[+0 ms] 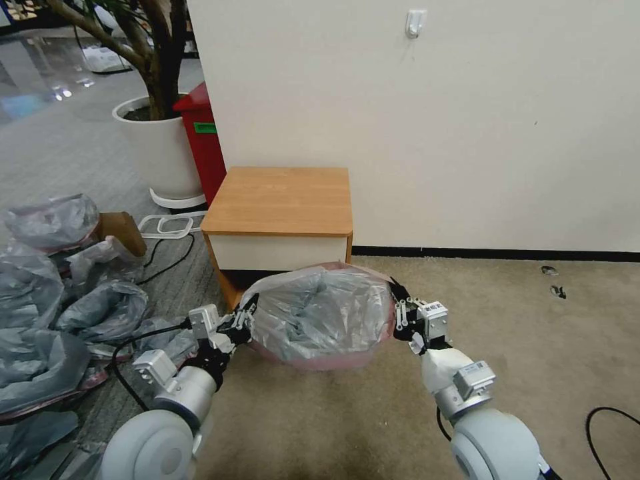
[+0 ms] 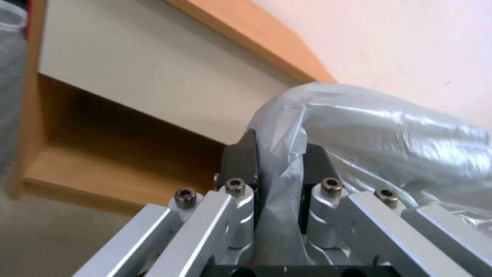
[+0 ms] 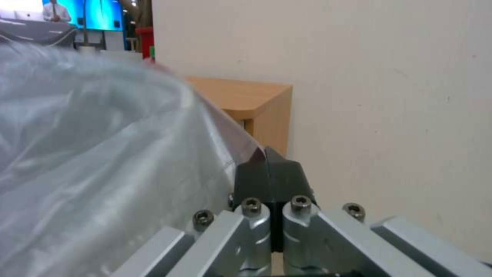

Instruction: Pick up the garbage bag from the table and place it over the trash can.

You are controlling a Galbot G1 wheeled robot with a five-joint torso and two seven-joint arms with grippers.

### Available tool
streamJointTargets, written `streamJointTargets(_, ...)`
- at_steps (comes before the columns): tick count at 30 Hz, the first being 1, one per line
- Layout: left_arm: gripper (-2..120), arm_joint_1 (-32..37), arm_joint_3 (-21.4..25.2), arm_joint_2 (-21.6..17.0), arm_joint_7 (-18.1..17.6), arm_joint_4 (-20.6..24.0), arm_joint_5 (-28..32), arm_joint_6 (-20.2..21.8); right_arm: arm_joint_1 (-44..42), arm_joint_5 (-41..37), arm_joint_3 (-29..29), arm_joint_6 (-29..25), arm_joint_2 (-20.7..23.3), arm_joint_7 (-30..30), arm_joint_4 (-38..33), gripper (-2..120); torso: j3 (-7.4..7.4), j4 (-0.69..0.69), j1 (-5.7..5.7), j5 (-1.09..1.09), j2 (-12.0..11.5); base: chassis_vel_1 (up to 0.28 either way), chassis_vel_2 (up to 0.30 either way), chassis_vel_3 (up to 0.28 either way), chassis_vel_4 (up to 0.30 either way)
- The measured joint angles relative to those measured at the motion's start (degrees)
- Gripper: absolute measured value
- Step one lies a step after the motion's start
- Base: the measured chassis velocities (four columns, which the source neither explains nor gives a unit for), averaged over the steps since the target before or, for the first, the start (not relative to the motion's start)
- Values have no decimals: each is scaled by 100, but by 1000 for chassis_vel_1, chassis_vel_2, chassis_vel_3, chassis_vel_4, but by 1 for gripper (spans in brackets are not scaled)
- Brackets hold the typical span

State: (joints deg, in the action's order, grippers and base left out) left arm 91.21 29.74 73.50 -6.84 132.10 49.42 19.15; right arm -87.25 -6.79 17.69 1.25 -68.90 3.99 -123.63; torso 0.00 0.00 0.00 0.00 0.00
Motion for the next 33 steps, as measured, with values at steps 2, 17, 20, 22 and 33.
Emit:
streamJointTargets(2,9,0,0,21,-7,48,304,16,1,0,-18,-11,-36,0,67,0,0,0,0,0,0,0,0,0,0)
streamJointTargets(17,9,-45,-26,369,-348,146,1251,58,33,249,-197,-442,-295,220,624,0,0,0,0,0,0,0,0,0,0)
streamJointTargets(20,9,-64,-32,444,-421,175,1376,69,42,433,-241,-558,-342,278,787,0,0,0,0,0,0,0,0,0,0)
streamJointTargets(22,9,-80,-36,521,-493,208,1523,78,97,742,-282,-747,-414,384,1012,0,0,0,0,1,0,0,0,0,0)
streamJointTargets(33,9,-121,-18,779,-582,234,1731,96,278,1928,-300,-1374,-695,731,1558,0,0,0,0,0,0,0,0,0,0)
